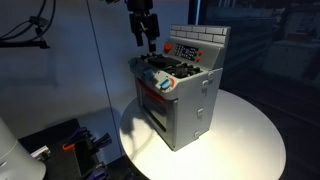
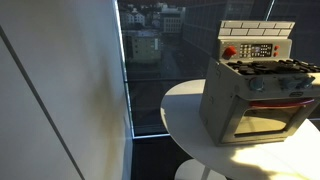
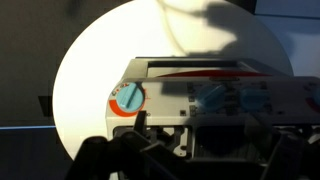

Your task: Press the top right orange button on the stove

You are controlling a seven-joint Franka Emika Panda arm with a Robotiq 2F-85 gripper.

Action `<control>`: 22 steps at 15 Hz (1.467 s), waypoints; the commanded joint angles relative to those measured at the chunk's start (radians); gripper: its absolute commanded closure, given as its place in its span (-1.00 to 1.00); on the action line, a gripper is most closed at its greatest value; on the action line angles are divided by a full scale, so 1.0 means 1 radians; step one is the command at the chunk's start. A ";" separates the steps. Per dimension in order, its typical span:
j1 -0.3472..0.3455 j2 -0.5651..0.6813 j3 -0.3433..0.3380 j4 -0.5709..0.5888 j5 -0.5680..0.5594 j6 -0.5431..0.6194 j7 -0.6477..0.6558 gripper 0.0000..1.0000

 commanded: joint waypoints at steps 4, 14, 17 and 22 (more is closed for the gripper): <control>-0.027 0.153 -0.026 0.122 -0.007 0.093 0.036 -1.00; -0.022 0.154 -0.029 0.101 -0.001 0.099 0.015 -1.00; -0.023 0.169 -0.031 0.118 0.008 0.099 0.024 -1.00; -0.026 0.232 -0.035 0.178 0.028 0.116 0.060 -1.00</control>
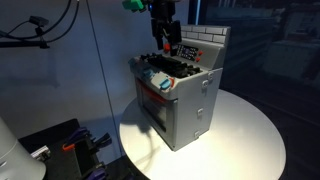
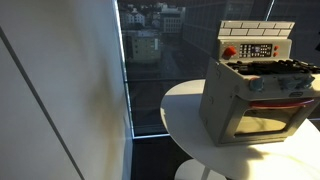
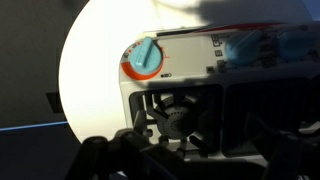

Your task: Press the top right orange button on the stove

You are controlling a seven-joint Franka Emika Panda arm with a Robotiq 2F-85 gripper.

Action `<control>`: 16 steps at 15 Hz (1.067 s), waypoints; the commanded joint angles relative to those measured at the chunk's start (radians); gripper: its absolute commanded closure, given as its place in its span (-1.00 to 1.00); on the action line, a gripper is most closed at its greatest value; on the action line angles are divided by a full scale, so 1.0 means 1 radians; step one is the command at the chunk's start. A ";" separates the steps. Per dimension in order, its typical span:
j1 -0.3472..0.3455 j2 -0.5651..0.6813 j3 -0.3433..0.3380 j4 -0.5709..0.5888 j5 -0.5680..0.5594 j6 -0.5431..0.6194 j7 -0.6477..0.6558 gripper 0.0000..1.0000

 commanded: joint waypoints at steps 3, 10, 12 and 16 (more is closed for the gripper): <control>-0.002 0.110 -0.010 0.114 0.026 0.028 0.057 -1.00; -0.005 0.249 -0.020 0.231 0.022 0.106 0.132 -1.00; -0.005 0.282 -0.023 0.261 0.022 0.131 0.152 -1.00; -0.005 0.333 -0.029 0.306 0.018 0.178 0.180 -1.00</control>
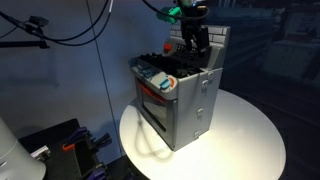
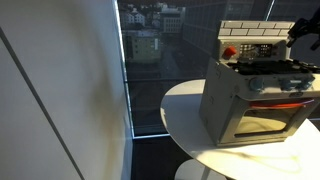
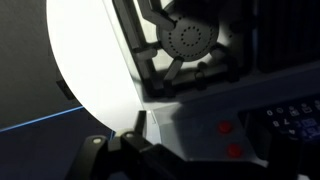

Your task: Press the top right orange button on the stove

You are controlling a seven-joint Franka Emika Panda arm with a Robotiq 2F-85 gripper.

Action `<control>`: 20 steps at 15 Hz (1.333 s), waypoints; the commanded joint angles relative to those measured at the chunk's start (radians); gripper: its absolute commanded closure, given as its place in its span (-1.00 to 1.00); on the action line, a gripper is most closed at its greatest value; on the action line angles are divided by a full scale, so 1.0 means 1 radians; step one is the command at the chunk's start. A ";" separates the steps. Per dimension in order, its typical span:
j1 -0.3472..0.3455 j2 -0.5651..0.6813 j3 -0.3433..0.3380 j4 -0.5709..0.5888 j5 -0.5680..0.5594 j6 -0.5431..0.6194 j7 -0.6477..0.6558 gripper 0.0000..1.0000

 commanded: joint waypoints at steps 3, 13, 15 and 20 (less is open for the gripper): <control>0.001 0.070 -0.010 0.081 0.012 0.027 0.036 -1.00; 0.000 0.114 -0.014 0.112 0.018 0.047 0.037 -1.00; 0.000 0.120 -0.015 0.116 0.019 0.048 0.036 -1.00; 0.000 0.130 -0.014 0.126 0.022 0.050 0.033 -1.00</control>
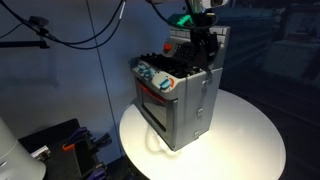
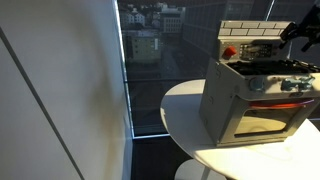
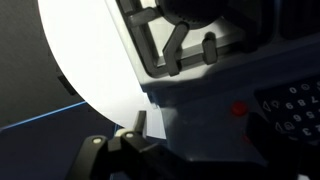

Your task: Press the top right orange button on the stove

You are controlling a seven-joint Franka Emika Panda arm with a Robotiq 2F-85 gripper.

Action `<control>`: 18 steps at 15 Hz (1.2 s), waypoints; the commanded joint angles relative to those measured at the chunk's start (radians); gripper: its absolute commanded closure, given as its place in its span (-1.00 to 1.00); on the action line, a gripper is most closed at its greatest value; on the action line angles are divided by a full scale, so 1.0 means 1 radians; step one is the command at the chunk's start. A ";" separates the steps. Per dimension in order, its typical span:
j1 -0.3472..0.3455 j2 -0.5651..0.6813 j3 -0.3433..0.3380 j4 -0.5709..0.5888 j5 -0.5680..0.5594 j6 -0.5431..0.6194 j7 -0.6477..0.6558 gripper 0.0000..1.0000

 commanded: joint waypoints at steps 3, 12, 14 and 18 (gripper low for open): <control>0.000 0.031 -0.003 0.047 0.024 0.001 0.005 -1.00; -0.001 0.044 -0.002 0.057 0.037 0.003 0.002 -1.00; -0.001 0.043 -0.003 0.056 0.039 0.006 0.002 -1.00; 0.000 0.029 -0.002 0.043 0.039 -0.001 -0.002 -1.00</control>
